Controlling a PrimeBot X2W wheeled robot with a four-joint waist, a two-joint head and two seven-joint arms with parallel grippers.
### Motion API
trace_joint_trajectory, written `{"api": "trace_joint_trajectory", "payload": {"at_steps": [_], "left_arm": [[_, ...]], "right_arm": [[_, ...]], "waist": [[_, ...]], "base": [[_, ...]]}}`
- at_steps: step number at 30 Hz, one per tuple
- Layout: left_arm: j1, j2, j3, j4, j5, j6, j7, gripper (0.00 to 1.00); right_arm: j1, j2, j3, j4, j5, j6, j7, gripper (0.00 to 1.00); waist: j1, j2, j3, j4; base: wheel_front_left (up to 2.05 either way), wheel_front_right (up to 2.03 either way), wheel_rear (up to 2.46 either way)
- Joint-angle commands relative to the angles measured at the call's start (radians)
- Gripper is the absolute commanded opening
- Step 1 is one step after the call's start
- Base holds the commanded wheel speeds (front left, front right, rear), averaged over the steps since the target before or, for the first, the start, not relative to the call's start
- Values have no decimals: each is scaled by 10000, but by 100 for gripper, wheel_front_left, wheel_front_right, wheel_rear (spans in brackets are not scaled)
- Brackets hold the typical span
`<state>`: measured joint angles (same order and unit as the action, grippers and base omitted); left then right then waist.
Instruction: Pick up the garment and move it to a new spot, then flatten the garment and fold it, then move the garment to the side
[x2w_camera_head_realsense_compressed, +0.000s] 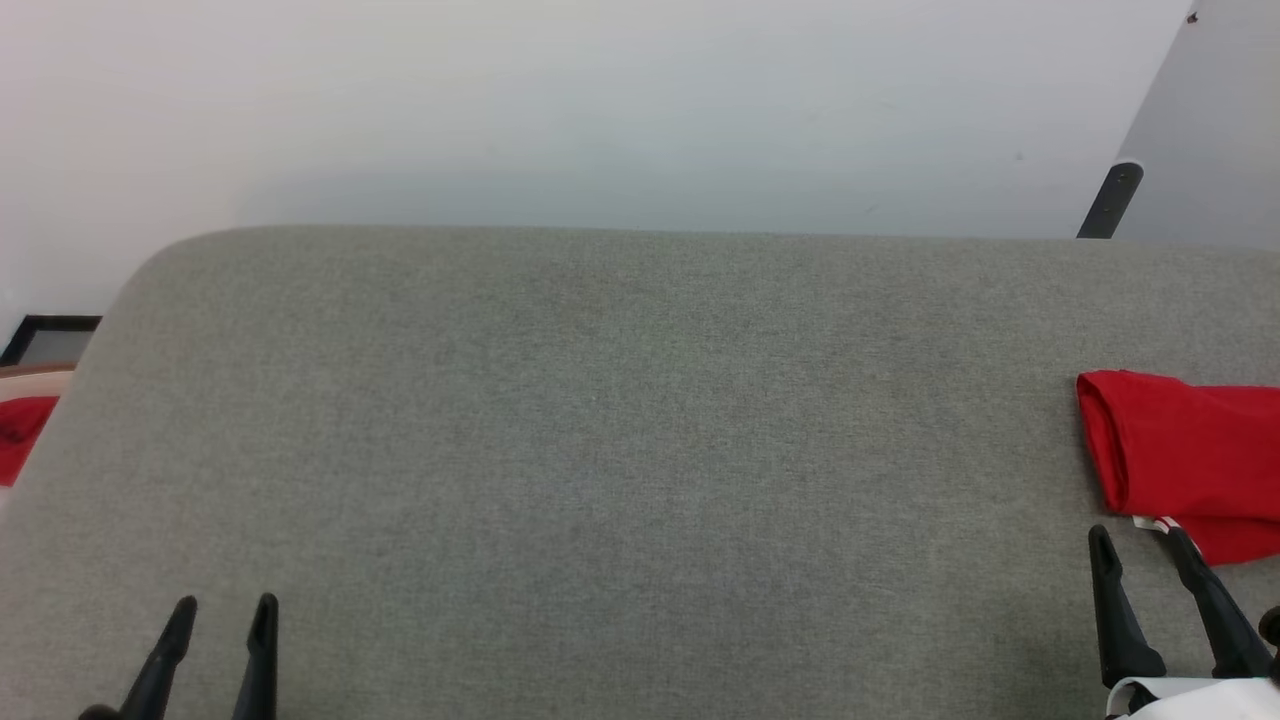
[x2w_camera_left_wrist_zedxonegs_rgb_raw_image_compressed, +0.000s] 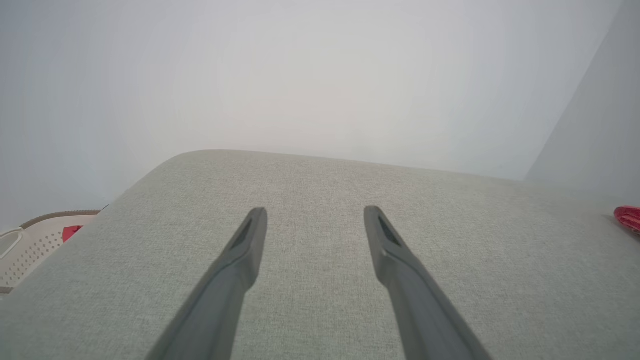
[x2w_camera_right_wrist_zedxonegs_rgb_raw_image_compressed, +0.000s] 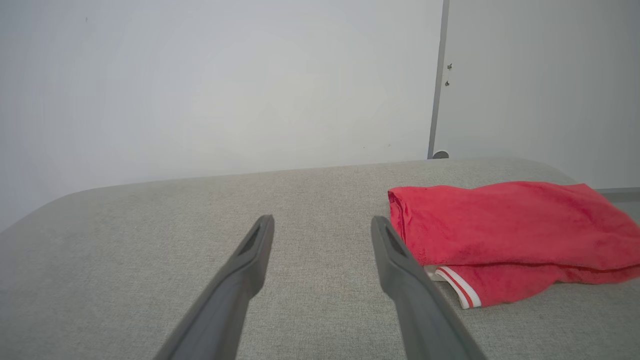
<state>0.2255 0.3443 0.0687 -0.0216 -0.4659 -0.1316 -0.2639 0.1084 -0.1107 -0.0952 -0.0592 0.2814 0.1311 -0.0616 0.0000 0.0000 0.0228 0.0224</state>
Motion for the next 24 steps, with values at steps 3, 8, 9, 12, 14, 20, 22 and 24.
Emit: {"api": "trace_joint_trajectory", "payload": {"at_steps": [3,8,9,12,14,20,22,24], "left_arm": [[5,-34,62,21,-7,22,6,100],[-5,-342,-86,329,-177,2,52,0],[-47,-375,-85,351,-346,5,98,0],[-139,-436,-81,409,-683,9,195,0],[-235,-496,-76,476,-1009,11,289,0],[-515,-671,-64,683,-1931,10,559,0],[-603,-728,-60,749,-2222,9,644,0],[-690,-784,-55,813,-2506,8,729,0]], "right_arm": [[-43,24,29,4,64,-8,-59,100],[41,75,53,378,205,2,30,0],[8,82,50,415,396,2,54,0],[-56,96,43,489,775,2,104,0],[-120,110,36,560,1139,1,153,0],[-307,150,14,767,2176,1,290,0],[-368,163,7,833,2504,1,334,0],[-419,176,0,897,2825,1,375,0]], "waist": [[0,0,16,-30],[0,0,13,-29],[0,0,12,-31],[0,0,8,-34],[0,0,5,-37],[0,0,-6,-46],[0,0,-9,-49],[0,0,-13,-52]], "base": [[0,0,0],[0,0,0],[0,0,0],[0,0,0],[0,0,0],[0,0,0],[0,0,0],[0,0,0]]}}
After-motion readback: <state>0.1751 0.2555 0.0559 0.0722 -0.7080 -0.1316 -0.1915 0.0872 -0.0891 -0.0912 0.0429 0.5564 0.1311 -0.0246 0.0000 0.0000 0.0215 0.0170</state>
